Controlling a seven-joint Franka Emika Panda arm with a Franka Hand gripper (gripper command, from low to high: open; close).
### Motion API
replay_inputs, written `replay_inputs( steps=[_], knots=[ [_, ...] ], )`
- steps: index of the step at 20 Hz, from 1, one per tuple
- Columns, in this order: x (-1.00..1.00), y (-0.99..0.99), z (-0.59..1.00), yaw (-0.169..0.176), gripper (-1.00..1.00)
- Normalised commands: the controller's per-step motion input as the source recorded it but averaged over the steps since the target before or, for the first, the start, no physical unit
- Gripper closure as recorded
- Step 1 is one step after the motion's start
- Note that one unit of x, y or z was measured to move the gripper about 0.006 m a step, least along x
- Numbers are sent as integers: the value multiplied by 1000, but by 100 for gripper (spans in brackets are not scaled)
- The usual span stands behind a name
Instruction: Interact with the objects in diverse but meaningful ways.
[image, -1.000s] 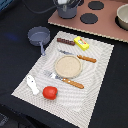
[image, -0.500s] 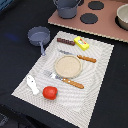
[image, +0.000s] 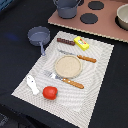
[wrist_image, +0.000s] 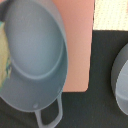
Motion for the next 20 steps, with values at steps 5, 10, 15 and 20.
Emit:
replay_inputs(
  steps=[5, 10, 15, 20],
  knots=[
    [648, -639, 34, -6, -100],
    [398, -707, -119, 0, -100],
    [215, -586, -281, 3, -100],
    [162, -318, -283, 18, -100]
  ],
)
